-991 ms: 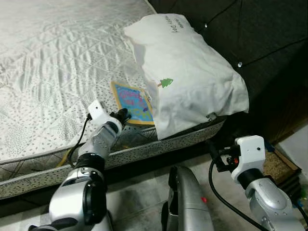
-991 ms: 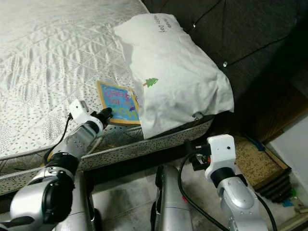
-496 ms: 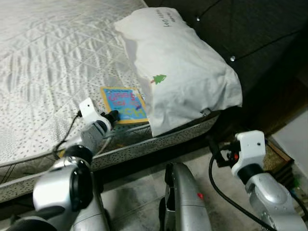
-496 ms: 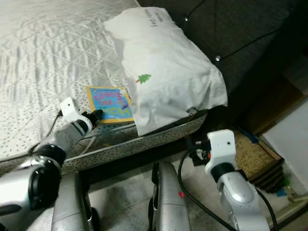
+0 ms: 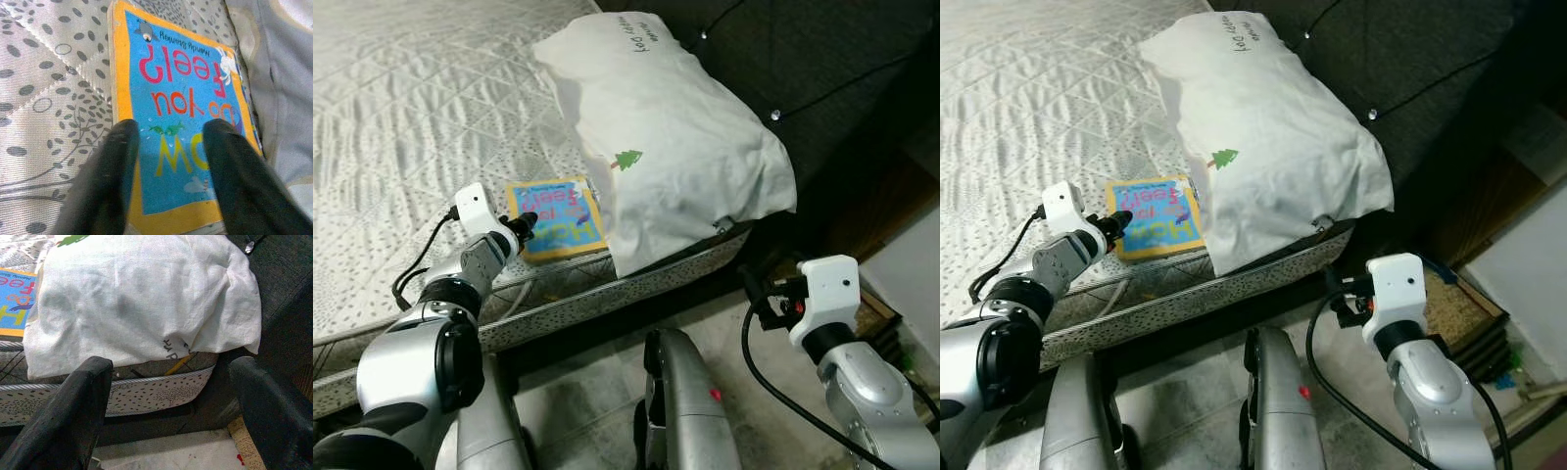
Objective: Clean up the room
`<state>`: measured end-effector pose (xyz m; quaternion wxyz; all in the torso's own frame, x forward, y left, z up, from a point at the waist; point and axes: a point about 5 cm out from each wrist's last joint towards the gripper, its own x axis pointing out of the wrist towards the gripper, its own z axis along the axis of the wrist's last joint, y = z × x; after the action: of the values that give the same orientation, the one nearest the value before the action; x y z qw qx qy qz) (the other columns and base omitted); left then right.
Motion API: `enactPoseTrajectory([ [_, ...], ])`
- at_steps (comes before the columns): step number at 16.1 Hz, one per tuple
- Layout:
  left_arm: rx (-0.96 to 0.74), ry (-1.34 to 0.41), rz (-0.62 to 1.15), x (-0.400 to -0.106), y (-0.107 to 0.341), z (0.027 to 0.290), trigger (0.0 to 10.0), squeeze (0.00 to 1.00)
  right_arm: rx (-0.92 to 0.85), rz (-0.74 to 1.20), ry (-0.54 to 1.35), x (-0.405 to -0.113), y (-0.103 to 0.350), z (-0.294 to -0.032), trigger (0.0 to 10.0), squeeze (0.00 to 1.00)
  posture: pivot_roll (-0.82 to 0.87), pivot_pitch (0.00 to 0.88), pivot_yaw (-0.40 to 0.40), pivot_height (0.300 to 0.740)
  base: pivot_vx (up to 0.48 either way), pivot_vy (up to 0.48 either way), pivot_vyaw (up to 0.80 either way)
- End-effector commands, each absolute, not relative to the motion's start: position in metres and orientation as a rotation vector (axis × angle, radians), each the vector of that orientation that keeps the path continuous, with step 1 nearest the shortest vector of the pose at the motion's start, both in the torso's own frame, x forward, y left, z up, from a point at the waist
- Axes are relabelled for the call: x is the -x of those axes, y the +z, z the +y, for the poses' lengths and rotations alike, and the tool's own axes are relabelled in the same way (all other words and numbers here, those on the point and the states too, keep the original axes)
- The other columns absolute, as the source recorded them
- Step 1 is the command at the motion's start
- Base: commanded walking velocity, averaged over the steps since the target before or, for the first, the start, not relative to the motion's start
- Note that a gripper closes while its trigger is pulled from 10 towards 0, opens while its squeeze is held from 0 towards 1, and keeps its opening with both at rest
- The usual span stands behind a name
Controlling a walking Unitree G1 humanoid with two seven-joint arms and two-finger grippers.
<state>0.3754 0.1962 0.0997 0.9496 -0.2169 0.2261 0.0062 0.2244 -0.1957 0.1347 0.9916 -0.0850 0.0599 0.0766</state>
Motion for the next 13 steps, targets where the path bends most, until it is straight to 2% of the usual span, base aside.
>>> enactPoseTrajectory([
  [1, 0.404, 0.006, 0.469, -0.377, 0.102, 0.195, 10.0, 1.0, 0.188, 0.121, 0.153, -0.226, 0.135, -0.198, 10.0, 0.0, -0.23, 0.115, -0.111, 0.537, 0.0, 0.0, 0.0],
  [5, 0.402, 0.028, 0.426, -0.38, 0.107, 0.195, 10.0, 1.0, 0.168, 0.113, 0.161, -0.234, 0.134, -0.194, 10.0, 0.0, -0.21, 0.099, -0.102, 0.537, 0.0, 0.0, 0.0],
  [9, 0.403, 0.049, 0.276, -0.379, 0.113, 0.204, 10.0, 1.0, 0.023, 0.107, 0.19, -0.253, 0.129, -0.176, 10.0, 0.0, -0.13, 0.066, -0.081, 0.537, 0.0, 0.0, 0.0],
  [13, 0.323, 0.107, 0.132, -0.35, 0.111, 0.218, 10.0, 1.0, -0.012, 0.077, 0.223, -0.279, 0.128, -0.152, 10.0, 0.0, 0.0, 0.013, -0.083, 0.537, 0.0, 0.0, 0.0],
])
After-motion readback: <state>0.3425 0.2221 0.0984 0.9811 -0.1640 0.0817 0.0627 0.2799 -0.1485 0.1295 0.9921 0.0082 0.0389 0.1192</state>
